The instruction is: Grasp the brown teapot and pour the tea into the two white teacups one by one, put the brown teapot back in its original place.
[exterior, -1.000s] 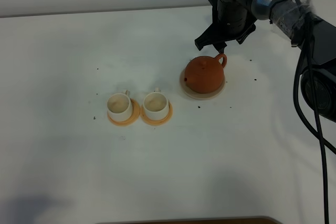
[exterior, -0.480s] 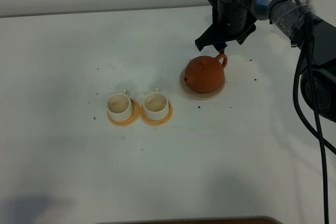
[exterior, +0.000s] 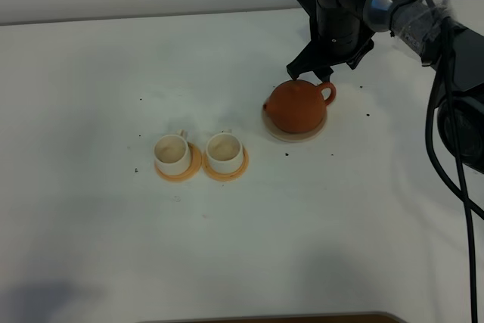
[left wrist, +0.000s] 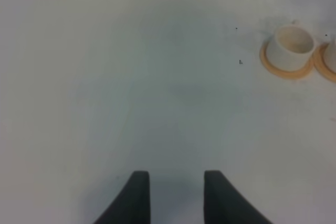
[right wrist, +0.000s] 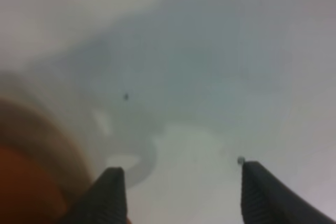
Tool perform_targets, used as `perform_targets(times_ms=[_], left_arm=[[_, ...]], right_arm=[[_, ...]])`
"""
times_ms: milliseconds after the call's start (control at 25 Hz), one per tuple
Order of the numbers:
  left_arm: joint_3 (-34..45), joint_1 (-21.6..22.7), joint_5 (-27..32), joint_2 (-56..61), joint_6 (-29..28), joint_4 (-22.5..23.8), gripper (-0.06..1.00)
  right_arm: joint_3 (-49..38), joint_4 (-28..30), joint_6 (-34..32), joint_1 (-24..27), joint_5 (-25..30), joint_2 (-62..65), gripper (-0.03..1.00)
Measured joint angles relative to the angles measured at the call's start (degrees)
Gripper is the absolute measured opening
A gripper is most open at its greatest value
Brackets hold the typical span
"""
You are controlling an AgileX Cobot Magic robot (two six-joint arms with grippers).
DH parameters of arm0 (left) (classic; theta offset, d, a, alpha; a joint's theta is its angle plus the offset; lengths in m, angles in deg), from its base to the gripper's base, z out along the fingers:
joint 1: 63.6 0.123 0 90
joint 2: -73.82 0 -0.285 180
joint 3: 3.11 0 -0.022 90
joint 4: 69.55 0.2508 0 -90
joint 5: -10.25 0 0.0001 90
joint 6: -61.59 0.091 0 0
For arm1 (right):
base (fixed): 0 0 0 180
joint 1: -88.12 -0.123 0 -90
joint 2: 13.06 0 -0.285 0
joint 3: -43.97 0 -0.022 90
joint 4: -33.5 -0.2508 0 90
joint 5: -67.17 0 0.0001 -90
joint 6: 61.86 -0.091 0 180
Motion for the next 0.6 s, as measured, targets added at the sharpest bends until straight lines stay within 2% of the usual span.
perform_targets(times_ms=[600], left_arm=[[0.04,0.0,0.0,0.0,0.0,0.0,0.29]], right_arm=[[-9.84,-1.87,-1.43,0.0,0.12,5.07,0.51]])
